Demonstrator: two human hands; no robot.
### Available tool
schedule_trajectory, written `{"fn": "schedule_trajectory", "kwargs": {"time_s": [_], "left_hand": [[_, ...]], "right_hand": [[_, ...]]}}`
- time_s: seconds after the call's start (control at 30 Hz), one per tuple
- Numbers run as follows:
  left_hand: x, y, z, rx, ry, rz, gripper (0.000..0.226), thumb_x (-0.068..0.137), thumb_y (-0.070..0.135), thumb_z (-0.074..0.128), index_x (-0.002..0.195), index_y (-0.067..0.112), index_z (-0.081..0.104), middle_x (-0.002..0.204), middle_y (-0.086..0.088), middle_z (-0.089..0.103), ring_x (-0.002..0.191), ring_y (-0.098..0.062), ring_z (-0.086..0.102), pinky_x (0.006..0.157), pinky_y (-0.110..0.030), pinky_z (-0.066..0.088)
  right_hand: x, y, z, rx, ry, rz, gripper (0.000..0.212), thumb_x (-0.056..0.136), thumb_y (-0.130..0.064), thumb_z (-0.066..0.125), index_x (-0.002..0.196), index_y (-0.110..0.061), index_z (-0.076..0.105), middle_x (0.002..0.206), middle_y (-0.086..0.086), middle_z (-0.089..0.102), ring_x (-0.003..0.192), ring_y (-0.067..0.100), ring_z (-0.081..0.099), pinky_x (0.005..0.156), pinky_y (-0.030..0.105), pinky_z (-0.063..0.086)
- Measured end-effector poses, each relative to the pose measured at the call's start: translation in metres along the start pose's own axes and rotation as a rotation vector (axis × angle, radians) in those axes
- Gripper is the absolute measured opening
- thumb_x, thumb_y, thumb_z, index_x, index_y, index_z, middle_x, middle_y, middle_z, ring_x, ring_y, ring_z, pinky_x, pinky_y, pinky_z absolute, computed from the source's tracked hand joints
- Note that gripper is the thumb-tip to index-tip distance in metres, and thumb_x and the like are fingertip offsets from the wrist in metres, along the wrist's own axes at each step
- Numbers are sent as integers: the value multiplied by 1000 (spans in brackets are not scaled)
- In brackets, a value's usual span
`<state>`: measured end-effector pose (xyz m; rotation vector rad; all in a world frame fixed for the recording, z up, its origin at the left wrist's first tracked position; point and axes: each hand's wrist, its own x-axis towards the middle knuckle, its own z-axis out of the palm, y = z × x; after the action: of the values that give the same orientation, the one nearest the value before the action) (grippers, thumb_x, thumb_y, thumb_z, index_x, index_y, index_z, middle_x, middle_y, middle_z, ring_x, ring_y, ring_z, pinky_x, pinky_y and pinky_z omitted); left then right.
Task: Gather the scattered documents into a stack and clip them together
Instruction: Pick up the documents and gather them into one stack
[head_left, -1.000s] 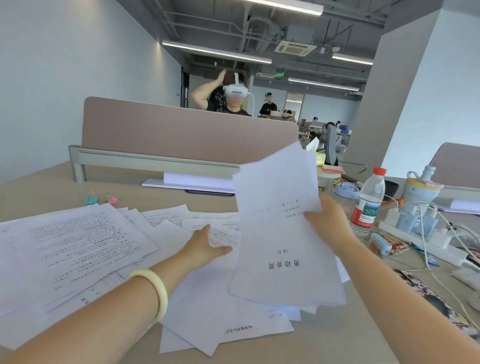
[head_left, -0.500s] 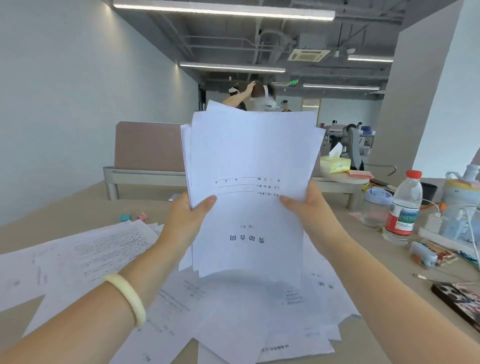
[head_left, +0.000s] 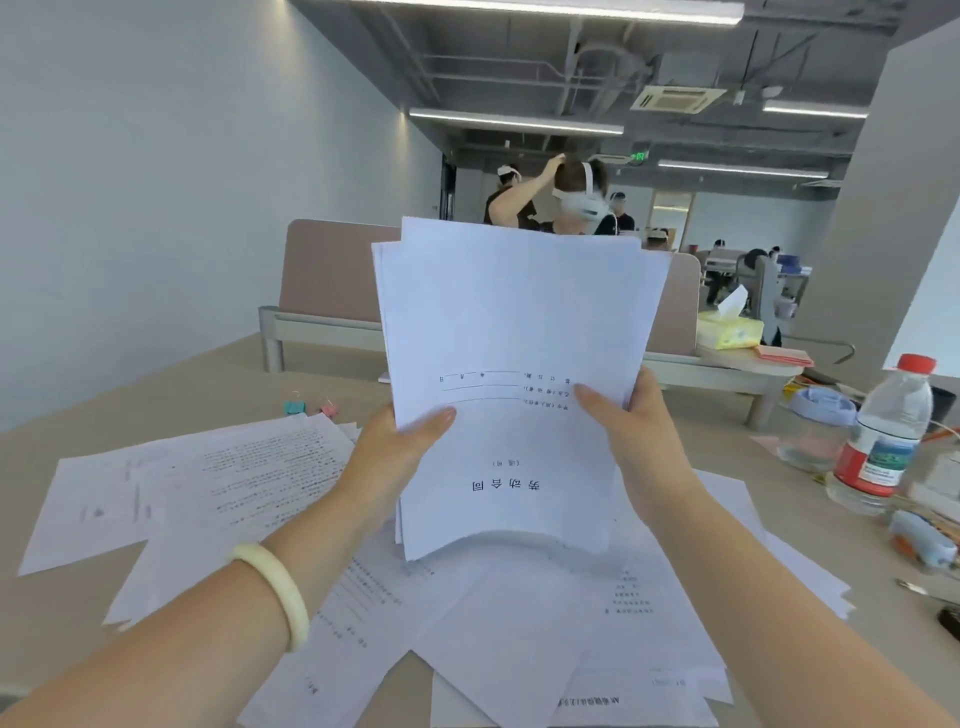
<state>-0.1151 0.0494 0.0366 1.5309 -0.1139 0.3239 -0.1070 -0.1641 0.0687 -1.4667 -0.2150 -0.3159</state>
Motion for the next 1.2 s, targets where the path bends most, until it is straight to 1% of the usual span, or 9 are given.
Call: {"fn": "schedule_trajectory", "kwargs": {"time_s": [0.1,0.23,0.33,0.43,0.57,0.73,0.93,1.07,1.2], "left_hand": [[-8,-18,-5,103,-50,-70,23,87,19,64,110,21,64,102,7,70,83,-1,67,60,-7,49],[-17,-39,-1,217,-51,-142,15,89,22,61,104,23,62,103,1,67,96,-19,64,77,-23,47],[-13,-33,2,241,-18,-62,10,91,20,57,98,25,62,91,9,66,88,-14,63,78,-25,47],[-14,-32,-6,268,-25,-50,14,92,19,56,92,32,61,88,19,64,82,0,61,75,-19,48],[-24,-45,-24,493,-150,-73,29,96,25,46,123,24,55,119,10,62,109,-10,58,94,-28,46],[-19,-29,-48,411,-67,-17,32,97,21,42,129,28,45,115,15,58,103,-5,56,86,-20,42],[-15,-22,-119,416,203,-122,20,91,13,49,108,22,45,97,11,58,86,-6,57,66,-17,43],[-9,-35,-170,588,301,-374,8,83,15,54,90,13,52,85,-1,55,80,-21,53,59,-25,37],[-8,-53,-201,961,214,-615,16,68,28,58,64,22,45,102,-14,55,107,-33,50,75,-31,40]], "right_hand": [[-5,18,1,-1,-21,102,41,87,-18,66,125,-20,51,115,-5,68,105,16,65,88,34,52],[-12,36,3,-63,60,174,28,87,-21,65,115,-24,64,108,-6,71,97,14,67,80,31,50],[-6,25,7,-75,70,86,16,87,-17,64,94,-31,64,95,-14,70,87,7,66,77,28,51],[-1,23,16,-98,48,50,20,85,-16,67,100,-29,60,98,-10,70,88,9,66,76,29,52],[-9,49,27,-162,51,207,21,88,-20,64,109,-20,64,95,-6,70,86,16,66,71,30,51],[13,36,51,-176,55,119,24,86,-14,65,107,-22,59,97,-4,68,86,18,64,77,31,50],[46,55,136,-399,-241,129,24,83,-1,50,104,-8,60,88,4,60,66,17,53,51,22,38],[60,89,192,-509,-423,146,29,81,0,50,106,-9,60,95,5,64,83,25,62,60,26,49],[74,132,230,-794,-526,117,22,82,3,45,96,-10,56,91,5,55,89,23,52,61,24,42]]}}
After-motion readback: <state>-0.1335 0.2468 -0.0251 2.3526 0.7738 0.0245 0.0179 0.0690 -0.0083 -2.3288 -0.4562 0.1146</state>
